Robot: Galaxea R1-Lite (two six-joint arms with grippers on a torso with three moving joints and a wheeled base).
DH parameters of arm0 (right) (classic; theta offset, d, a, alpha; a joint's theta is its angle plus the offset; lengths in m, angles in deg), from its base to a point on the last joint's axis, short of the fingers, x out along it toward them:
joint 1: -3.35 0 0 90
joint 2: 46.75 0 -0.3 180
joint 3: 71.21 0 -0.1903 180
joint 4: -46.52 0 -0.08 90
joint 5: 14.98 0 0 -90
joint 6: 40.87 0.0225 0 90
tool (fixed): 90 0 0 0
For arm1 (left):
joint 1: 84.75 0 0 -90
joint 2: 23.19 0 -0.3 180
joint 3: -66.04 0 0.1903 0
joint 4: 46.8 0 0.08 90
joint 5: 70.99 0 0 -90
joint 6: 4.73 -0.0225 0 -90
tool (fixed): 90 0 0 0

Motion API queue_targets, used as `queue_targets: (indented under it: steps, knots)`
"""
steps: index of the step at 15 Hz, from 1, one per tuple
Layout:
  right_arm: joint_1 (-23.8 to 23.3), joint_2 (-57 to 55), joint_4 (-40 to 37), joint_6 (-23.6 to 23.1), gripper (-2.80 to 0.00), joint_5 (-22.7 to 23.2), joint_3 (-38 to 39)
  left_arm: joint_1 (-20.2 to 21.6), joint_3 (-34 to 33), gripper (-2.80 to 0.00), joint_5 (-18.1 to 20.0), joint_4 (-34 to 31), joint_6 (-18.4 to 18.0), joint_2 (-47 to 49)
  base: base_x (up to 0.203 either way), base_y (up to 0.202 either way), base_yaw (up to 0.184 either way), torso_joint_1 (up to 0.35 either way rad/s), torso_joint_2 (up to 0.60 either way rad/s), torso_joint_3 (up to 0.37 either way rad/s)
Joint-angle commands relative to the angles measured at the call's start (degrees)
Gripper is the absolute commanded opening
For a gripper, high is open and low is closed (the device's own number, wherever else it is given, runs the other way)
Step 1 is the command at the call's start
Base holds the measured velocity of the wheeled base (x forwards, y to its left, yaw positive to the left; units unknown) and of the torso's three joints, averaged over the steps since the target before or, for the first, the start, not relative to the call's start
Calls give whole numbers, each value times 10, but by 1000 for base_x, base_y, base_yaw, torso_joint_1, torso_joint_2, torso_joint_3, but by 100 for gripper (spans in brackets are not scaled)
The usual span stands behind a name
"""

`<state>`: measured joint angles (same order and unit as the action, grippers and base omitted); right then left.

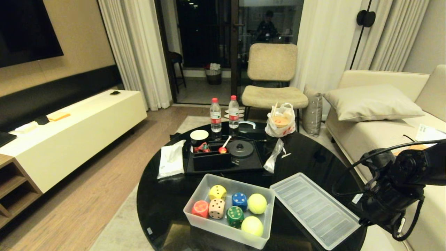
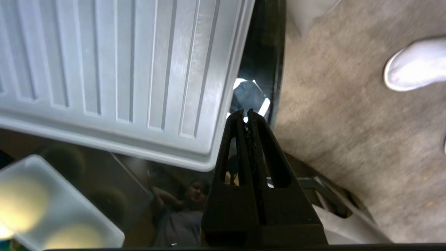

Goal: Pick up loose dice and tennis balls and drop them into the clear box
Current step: Close the lid

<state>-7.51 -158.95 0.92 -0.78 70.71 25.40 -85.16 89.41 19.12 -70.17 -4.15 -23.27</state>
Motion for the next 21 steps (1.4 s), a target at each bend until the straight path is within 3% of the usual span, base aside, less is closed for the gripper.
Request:
queue_targets:
  steps: [1,4,5,21]
  knots:
    - [0,-42,0,5,-280,1,-14,0,-1,-280,1,0,0,1,0,0,0,0,0,0]
    - [0,-48,0,-3,-280,-3,-19,0,-1,-280,0,0,0,1,0,0,0,0,0,0]
    - [0,-59,5,-5,0,-5,-22,0,-1,-280,0,0,0,1,0,0,0,0,0,0]
    - [0,-106,39,25,0,-26,-34,1,-1,-280,0,0,0,1,0,0,0,0,0,0]
